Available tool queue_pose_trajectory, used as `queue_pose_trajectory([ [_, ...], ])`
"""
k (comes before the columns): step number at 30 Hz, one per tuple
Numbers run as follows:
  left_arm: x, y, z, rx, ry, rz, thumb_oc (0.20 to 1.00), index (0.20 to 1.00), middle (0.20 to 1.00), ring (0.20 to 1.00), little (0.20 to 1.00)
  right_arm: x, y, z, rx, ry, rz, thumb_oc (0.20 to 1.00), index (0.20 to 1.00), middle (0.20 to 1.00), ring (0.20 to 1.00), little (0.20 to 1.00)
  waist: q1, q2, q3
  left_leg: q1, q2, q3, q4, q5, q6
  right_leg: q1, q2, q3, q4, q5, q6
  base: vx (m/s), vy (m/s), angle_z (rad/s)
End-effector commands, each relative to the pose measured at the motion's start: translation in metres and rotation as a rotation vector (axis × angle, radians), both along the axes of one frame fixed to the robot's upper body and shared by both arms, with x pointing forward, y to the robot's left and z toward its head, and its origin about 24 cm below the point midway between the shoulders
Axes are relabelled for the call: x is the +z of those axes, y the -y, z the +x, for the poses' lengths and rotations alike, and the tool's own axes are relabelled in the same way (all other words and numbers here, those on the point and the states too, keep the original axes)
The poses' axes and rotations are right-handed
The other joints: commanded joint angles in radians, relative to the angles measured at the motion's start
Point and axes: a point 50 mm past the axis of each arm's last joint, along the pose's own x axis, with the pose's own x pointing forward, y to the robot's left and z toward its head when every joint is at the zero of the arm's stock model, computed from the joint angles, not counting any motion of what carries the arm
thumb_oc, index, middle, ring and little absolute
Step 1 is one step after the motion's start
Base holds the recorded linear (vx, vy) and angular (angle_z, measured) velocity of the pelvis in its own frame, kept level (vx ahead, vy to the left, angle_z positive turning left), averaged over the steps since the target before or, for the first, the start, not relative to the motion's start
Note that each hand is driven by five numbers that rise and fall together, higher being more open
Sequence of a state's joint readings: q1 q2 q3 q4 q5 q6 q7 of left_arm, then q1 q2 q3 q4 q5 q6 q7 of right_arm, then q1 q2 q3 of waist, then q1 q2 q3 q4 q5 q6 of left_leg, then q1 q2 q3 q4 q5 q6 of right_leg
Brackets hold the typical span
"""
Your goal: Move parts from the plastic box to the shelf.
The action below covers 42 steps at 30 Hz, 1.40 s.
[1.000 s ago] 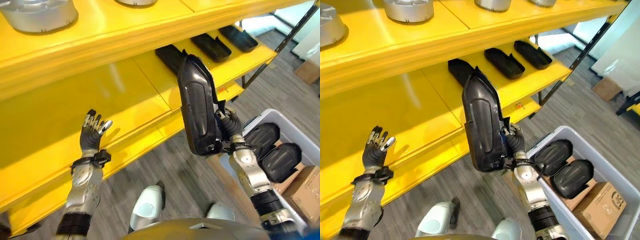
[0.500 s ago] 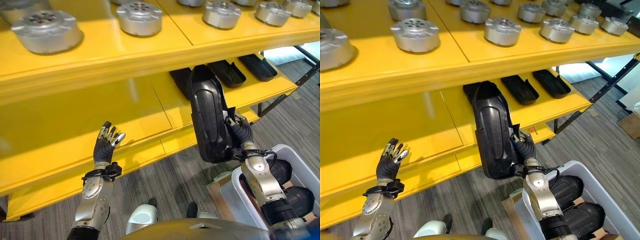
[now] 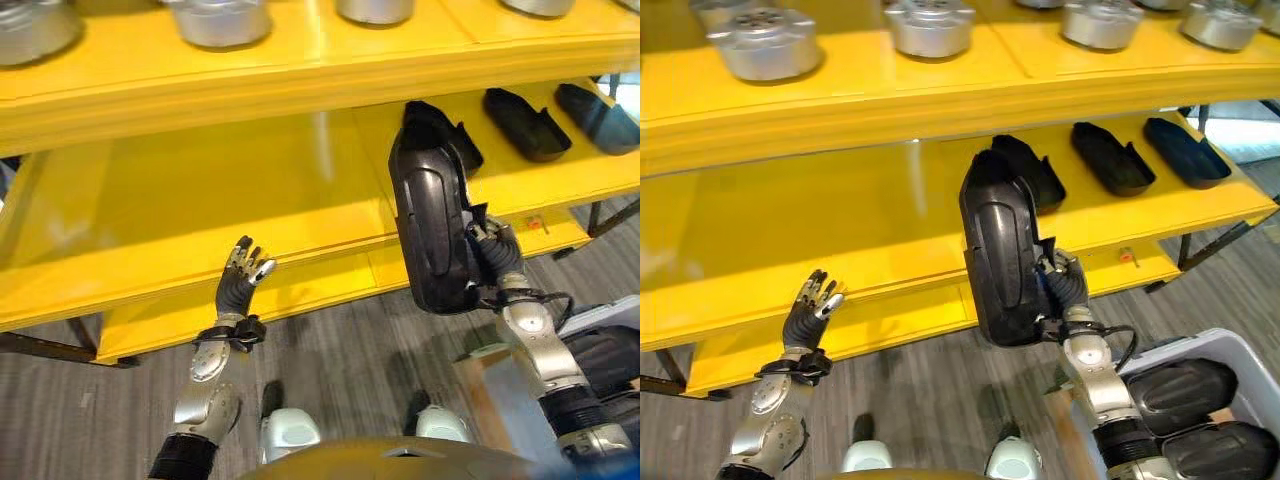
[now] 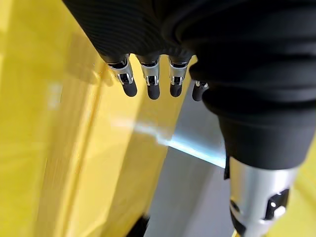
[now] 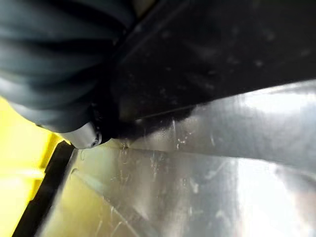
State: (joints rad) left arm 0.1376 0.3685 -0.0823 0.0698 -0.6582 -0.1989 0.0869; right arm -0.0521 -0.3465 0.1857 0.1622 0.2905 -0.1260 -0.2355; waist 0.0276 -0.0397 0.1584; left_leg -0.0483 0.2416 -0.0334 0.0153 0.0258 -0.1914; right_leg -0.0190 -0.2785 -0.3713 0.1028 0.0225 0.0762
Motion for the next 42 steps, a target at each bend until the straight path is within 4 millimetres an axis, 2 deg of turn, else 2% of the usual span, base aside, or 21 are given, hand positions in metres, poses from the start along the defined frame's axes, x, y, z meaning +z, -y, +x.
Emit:
queue_pose_trajectory([
  [1,0.014,0.003,-0.004,-0.033,0.086,0.002,1.0,1.0,1.0,1.0,1.0,0.036,0.008,0.015,-0.006,0.173,0.0,0.2,0.2,0.2,0.2,0.2,0.019,0.035,-0.064,-0.005,0.018,0.005,0.017,0.021,0.068,0.021,-0.044,0.016,0.17,-0.092,0.051,0.09,0.252,0.33],
  [7,0.016,0.0,-0.002,-0.026,0.089,0.027,1.0,1.0,1.0,1.0,1.0,0.031,-0.006,0.022,0.029,0.139,0.05,0.2,0.2,0.2,0.2,0.2,0.044,0.001,-0.075,-0.019,-0.056,0.017,0.079,-0.042,0.085,0.074,-0.097,0.016,0.091,0.009,0.097,0.06,0.16,0.11],
  [10,0.018,0.0,0.0,-0.032,0.092,0.025,1.0,1.0,1.0,1.0,1.0,0.031,-0.014,0.033,0.046,0.122,0.092,0.2,0.2,0.2,0.2,0.2,0.07,-0.019,-0.081,-0.034,-0.084,0.012,0.1,-0.059,0.09,0.098,-0.115,0.001,0.056,0.048,0.114,0.07,0.103,-0.03],
  [11,0.019,0.001,0.0,-0.041,0.092,0.026,1.0,1.0,1.0,1.0,1.0,0.033,-0.017,0.043,0.046,0.115,0.089,0.2,0.2,0.2,0.2,0.2,0.09,-0.028,-0.083,-0.041,-0.095,0.008,0.109,-0.065,0.093,0.107,-0.119,-0.008,0.046,0.062,0.119,0.08,0.08,0.06],
  [14,0.022,0.002,0.001,-0.061,0.097,0.026,1.0,1.0,1.0,1.0,1.0,0.041,-0.023,0.06,0.051,0.114,0.079,0.2,0.2,0.2,0.2,0.2,0.121,-0.043,-0.079,-0.054,-0.108,0.0,0.118,-0.07,0.094,0.124,-0.122,-0.025,0.026,0.078,0.127,0.05,0.037,0.16],
  [15,0.022,0.002,0.001,-0.061,0.097,0.026,1.0,1.0,1.0,1.0,1.0,0.041,-0.023,0.06,0.051,0.114,0.079,0.2,0.2,0.2,0.2,0.2,0.12,-0.043,-0.079,-0.054,-0.108,-0.001,0.118,-0.07,0.094,0.124,-0.122,-0.026,0.026,0.078,0.127,0.02,0.0,0.22],
  [17,0.022,0.003,0.0,-0.09,0.091,0.034,1.0,1.0,1.0,1.0,1.0,0.05,-0.024,0.079,0.034,0.102,0.043,0.2,0.2,0.2,0.2,0.2,0.157,-0.051,-0.071,-0.077,-0.116,-0.012,0.132,-0.071,0.092,0.127,-0.119,-0.041,0.017,0.079,0.129,0.01,-0.005,0.2],
  [18,0.023,0.003,0.0,-0.09,0.092,0.034,1.0,1.0,1.0,1.0,1.0,0.05,-0.025,0.08,0.034,0.103,0.043,0.2,0.2,0.2,0.2,0.2,0.156,-0.051,-0.07,-0.079,-0.116,-0.012,0.133,-0.071,0.092,0.125,-0.119,-0.041,0.018,0.079,0.129,0.01,-0.009,0.21],
  [19,0.022,0.003,-0.001,-0.093,0.091,0.005,1.0,1.0,1.0,1.0,1.0,0.06,-0.023,0.099,-0.005,0.086,0.011,0.2,0.2,0.2,0.2,0.2,0.187,-0.056,-0.055,-0.092,-0.118,-0.02,0.137,-0.069,0.092,0.121,-0.114,-0.05,0.019,0.07,0.126,0.0,-0.01,0.2],
  [20,0.023,0.003,-0.001,-0.093,0.092,0.005,1.0,1.0,1.0,1.0,1.0,0.06,-0.023,0.1,-0.005,0.087,0.011,0.2,0.2,0.2,0.2,0.2,0.187,-0.056,-0.054,-0.093,-0.118,-0.02,0.138,-0.07,0.092,0.12,-0.114,-0.049,0.02,0.07,0.126,0.0,-0.02,0.15],
  [23,0.022,0.004,-0.003,-0.098,0.088,-0.015,1.0,1.0,1.0,1.0,1.0,0.066,-0.012,0.114,-0.076,0.056,0.041,0.2,0.2,0.2,0.2,0.2,0.212,-0.05,-0.027,-0.111,-0.111,-0.025,0.156,-0.074,0.088,0.111,-0.106,-0.049,0.032,0.051,0.12,-0.03,-0.03,0.03],
  [24,0.024,0.006,-0.001,-0.115,0.093,-0.014,1.0,1.0,1.0,1.0,1.0,0.077,-0.007,0.121,-0.1,0.068,0.033,0.2,0.2,0.2,0.2,0.2,0.218,-0.045,-0.007,-0.136,-0.113,-0.033,0.171,-0.07,0.086,0.096,-0.105,-0.054,0.044,0.037,0.115,-0.15,-0.038,0.08],
  [25,0.027,0.009,0.002,-0.135,0.104,-0.015,1.0,1.0,1.0,1.0,1.0,0.089,-0.004,0.128,-0.118,0.082,0.014,0.2,0.2,0.2,0.2,0.2,0.224,-0.025,0.037,-0.169,-0.106,-0.04,0.213,-0.077,0.081,0.064,-0.103,-0.046,0.086,0.001,0.105,-0.13,-0.022,0.06],
  [28,0.029,0.01,0.003,-0.144,0.116,-0.014,1.0,1.0,1.0,1.0,1.0,0.098,-0.002,0.132,-0.107,0.1,-0.032,0.2,0.2,0.2,0.2,0.2,0.224,-0.015,0.055,-0.184,-0.102,-0.041,0.224,-0.078,0.081,0.039,-0.104,-0.041,0.109,-0.011,0.101,-0.09,0.001,0.0],
  [30,0.038,0.012,0.008,-0.16,0.16,-0.023,1.0,1.0,1.0,1.0,1.0,0.117,-0.002,0.136,-0.101,0.156,-0.078,0.2,0.2,0.2,0.2,0.2,0.219,0.006,0.098,-0.236,-0.093,-0.043,0.262,-0.076,0.079,-0.028,-0.108,-0.018,0.159,-0.033,0.094,-0.15,0.021,-0.02],
  [32,0.042,0.014,0.008,-0.168,0.181,-0.035,1.0,1.0,1.0,1.0,1.0,0.122,0.001,0.137,-0.103,0.17,-0.058,0.2,0.2,0.2,0.2,0.2,0.212,0.021,0.122,-0.278,-0.088,-0.043,0.293,-0.076,0.079,-0.082,-0.116,-0.008,0.202,-0.048,0.092,-0.11,0.039,-0.1],
  [35,0.043,0.016,0.008,-0.174,0.184,-0.037,1.0,1.0,1.0,1.0,1.0,0.152,0.014,0.144,-0.161,0.235,-0.058,0.2,0.2,0.2,0.2,0.2,0.206,0.046,0.162,-0.343,-0.086,-0.034,0.346,-0.086,0.083,-0.171,-0.129,0.021,0.277,-0.08,0.089,-0.11,0.055,-0.09],
  [37,0.044,0.018,0.009,-0.178,0.186,-0.039,1.0,1.0,1.0,1.0,1.0,0.16,0.017,0.146,-0.176,0.249,-0.06,0.2,0.2,0.2,0.2,0.2,0.205,0.049,0.171,-0.361,-0.087,-0.032,0.362,-0.091,0.084,-0.194,-0.13,0.031,0.294,-0.085,0.087,-0.07,0.03,-0.15],
  [39,0.046,0.022,0.009,-0.196,0.194,-0.038,1.0,1.0,1.0,1.0,1.0,0.184,0.026,0.149,-0.219,0.292,-0.081,0.2,0.2,0.2,0.2,0.2,0.2,0.058,0.196,-0.402,-0.091,-0.03,0.399,-0.101,0.087,-0.244,-0.132,0.05,0.337,-0.095,0.083,-0.07,0.024,-0.09],
  [42,0.047,0.024,0.01,-0.196,0.199,-0.039,1.0,1.0,1.0,1.0,1.0,0.194,0.027,0.149,-0.235,0.325,-0.099,0.2,0.2,0.2,0.2,0.2,0.193,0.061,0.214,-0.429,-0.094,-0.027,0.417,-0.104,0.092,-0.276,-0.131,0.06,0.361,-0.099,0.083,-0.04,0.012,0.01],
])
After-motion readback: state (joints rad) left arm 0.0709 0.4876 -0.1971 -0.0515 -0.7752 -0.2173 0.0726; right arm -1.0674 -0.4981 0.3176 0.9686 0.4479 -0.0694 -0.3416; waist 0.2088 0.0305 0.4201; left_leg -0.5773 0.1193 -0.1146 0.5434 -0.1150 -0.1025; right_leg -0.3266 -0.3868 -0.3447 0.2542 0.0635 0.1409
